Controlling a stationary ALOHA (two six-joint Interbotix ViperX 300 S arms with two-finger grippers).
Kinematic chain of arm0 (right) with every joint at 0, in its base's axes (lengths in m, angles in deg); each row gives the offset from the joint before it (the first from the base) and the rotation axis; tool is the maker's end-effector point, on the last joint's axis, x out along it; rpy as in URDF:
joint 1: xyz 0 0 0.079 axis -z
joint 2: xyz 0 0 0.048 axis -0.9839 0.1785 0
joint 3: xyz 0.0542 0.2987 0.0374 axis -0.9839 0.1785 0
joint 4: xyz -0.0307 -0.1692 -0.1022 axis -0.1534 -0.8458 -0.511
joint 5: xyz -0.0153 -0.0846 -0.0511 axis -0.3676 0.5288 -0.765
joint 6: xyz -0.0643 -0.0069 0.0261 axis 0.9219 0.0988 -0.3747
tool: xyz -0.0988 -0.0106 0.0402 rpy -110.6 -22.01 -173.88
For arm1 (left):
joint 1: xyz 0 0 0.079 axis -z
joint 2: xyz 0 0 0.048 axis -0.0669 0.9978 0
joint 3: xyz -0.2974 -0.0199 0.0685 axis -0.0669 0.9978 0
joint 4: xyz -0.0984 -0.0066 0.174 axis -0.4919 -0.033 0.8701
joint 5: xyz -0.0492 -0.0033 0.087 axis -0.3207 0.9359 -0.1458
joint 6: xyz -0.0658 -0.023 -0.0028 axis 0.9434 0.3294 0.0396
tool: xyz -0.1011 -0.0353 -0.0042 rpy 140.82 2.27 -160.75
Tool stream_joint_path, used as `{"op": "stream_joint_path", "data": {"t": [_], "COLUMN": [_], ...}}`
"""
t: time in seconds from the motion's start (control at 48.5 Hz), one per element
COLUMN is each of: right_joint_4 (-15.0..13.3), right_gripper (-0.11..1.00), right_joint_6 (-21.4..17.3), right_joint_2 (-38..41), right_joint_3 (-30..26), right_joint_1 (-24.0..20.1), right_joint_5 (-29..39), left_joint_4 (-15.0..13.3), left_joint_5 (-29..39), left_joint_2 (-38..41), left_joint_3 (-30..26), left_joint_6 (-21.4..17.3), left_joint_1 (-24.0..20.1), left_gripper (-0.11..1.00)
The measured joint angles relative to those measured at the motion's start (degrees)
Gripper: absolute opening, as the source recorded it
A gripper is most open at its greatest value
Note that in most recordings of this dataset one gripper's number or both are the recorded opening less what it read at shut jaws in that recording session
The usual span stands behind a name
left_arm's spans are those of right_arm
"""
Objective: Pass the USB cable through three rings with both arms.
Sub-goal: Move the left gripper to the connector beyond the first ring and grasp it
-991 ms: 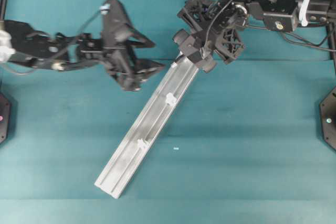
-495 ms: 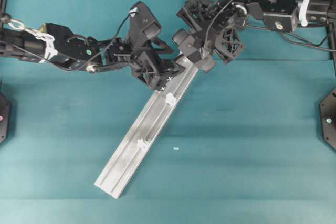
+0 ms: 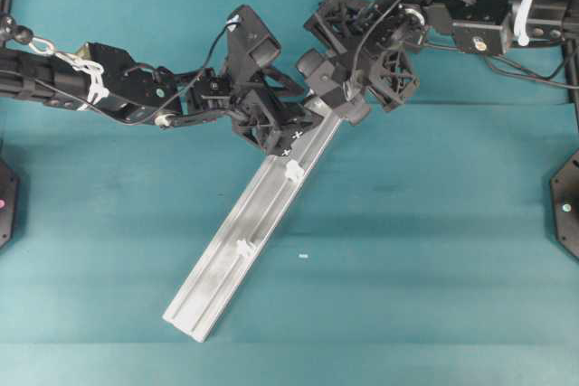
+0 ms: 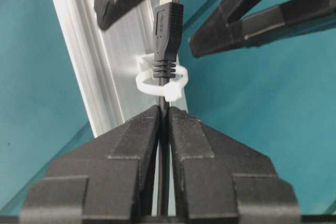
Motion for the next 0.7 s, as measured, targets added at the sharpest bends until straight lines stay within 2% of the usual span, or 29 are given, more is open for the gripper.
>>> {"op": "stream_joint_path", "data": {"t": [0.186, 0.268, 0.33, 0.454, 0.537, 0.578, 0.702], "right_joint_4": [0.2, 0.2, 0.2, 0.2, 0.2, 0.3, 0.3], "right_gripper": [0.11, 0.11, 0.11, 0.11, 0.11, 0.11, 0.11], "right_joint_6": [0.0, 0.0, 0.0, -0.1, 0.0, 0.0, 0.0], "right_joint_2": [0.0, 0.0, 0.0, 0.0, 0.0, 0.0, -0.1], "right_joint_3": [0.0, 0.0, 0.0, 0.0, 0.1, 0.1, 0.1], "right_joint_1": [0.0, 0.0, 0.0, 0.0, -0.1, -0.2, -0.2], "right_joint_5": [0.0, 0.0, 0.0, 0.0, 0.0, 0.1, 0.1], "left_joint_4": [0.0, 0.0, 0.0, 0.0, 0.1, 0.0, 0.1], "left_joint_5": [0.0, 0.0, 0.1, 0.0, 0.0, 0.1, 0.2], "left_joint_2": [0.2, 0.2, 0.2, 0.1, 0.2, 0.2, 0.2], "left_joint_3": [-0.1, -0.1, -0.1, -0.1, -0.3, -0.1, -0.3], "left_joint_6": [0.0, -0.1, -0.3, -0.9, -1.7, -2.2, -2.8], "left_joint_1": [0.0, 0.0, 0.0, 0.3, 0.6, 0.6, 0.6], "left_gripper": [0.85, 0.79, 0.69, 0.33, 0.14, 0.10, 0.09]}}
